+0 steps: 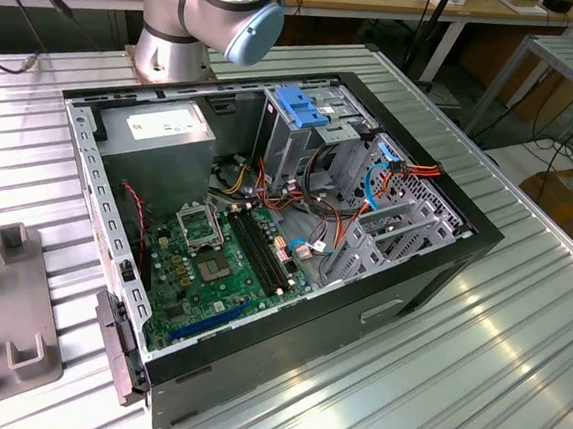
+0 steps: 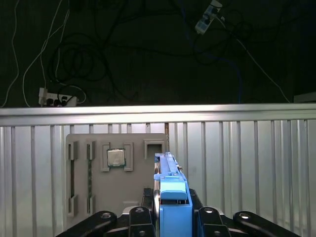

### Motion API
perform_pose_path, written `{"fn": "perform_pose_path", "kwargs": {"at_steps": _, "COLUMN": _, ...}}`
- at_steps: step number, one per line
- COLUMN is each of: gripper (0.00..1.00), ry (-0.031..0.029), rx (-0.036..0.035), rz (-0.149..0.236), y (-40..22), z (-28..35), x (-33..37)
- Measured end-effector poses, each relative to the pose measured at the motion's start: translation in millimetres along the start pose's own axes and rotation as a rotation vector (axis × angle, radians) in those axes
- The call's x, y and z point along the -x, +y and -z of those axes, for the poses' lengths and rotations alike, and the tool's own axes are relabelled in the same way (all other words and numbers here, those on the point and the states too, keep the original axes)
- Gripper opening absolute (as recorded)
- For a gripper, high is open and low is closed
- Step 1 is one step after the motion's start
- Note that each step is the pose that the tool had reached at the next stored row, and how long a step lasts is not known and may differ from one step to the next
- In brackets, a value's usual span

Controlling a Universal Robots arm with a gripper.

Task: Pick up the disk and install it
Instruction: 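Pick up the disk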

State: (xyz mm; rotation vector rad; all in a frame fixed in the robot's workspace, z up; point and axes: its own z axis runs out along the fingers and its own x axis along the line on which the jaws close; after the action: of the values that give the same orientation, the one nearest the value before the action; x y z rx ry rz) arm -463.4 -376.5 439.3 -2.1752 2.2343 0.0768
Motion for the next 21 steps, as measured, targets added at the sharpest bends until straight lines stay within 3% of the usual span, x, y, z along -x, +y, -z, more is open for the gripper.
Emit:
{"fn": "perform_pose_path", "kwargs": {"at_steps": 15, "gripper": 0.37, "ry": 0.0, "rx": 0.0001, "rz": 0.0, "y": 0.3, "z": 16.7, "x": 0.8}}
{"fn": "perform_pose_path", "kwargs": {"at_steps": 21, "gripper": 0.37, "ry": 0.0, "rx": 0.0001, "rz": 0.0, "y": 0.5, "z": 26.3, "x": 1.3}}
